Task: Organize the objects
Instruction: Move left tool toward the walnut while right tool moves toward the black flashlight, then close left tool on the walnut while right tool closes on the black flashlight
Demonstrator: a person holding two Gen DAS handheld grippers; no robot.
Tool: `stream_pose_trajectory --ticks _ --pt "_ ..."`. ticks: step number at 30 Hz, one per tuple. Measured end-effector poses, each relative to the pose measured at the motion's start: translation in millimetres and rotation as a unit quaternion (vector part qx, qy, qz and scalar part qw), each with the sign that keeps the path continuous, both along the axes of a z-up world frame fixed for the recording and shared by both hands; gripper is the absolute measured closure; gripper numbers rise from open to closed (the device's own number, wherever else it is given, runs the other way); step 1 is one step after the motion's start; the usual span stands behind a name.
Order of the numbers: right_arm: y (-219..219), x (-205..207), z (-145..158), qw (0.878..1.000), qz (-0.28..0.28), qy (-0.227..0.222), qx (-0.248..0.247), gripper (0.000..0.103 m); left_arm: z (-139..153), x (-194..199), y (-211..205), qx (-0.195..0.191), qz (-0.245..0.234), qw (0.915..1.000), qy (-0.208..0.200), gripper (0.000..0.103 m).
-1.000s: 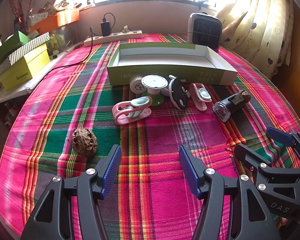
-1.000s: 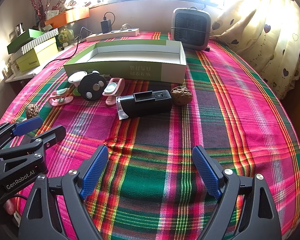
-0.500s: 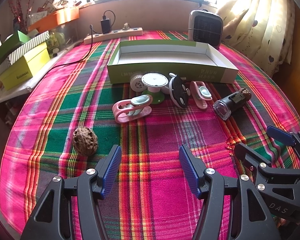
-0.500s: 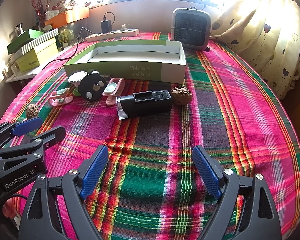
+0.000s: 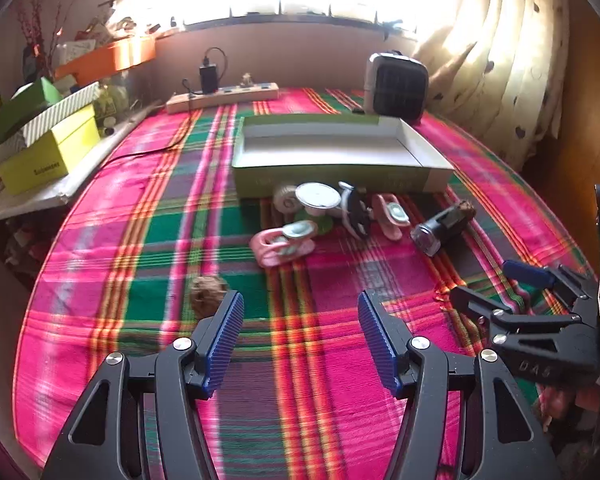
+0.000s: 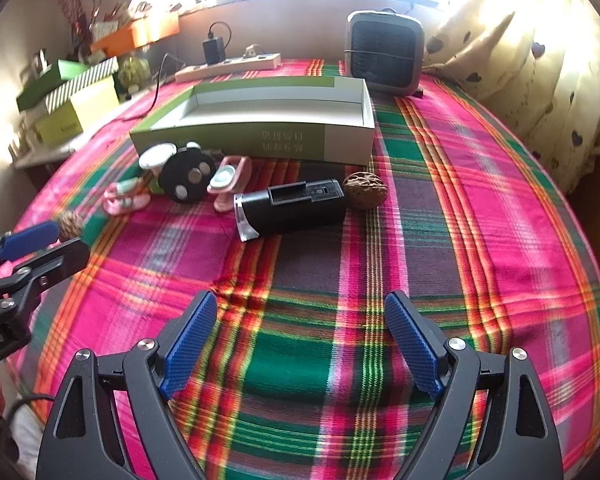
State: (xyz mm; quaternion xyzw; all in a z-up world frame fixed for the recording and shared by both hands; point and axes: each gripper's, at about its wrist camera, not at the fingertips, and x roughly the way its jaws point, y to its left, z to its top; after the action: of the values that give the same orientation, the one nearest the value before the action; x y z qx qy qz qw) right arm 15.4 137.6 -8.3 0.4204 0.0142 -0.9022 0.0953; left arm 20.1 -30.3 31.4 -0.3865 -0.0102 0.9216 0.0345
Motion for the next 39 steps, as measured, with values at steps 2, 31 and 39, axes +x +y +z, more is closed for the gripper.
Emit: stream_pose_trajectory --ticks 2,31,39 --pt "1 -2 2 1.000 -0.003 -0.002 -0.016 0.017 0 1 -9 0.001 0.007 1.0000 -0.002 0.044" --pt "-18 -56 6 0.998 -0.032 -0.006 -0.047 0.018 -29 -22 -55 0.029 0.038 0.9979 -0.043 0.044" --pt "-16 -58 5 0.999 -0.004 -0.013 -0.045 0.028 -29 -30 -57 0.032 0.033 0.9980 -0.044 0.044"
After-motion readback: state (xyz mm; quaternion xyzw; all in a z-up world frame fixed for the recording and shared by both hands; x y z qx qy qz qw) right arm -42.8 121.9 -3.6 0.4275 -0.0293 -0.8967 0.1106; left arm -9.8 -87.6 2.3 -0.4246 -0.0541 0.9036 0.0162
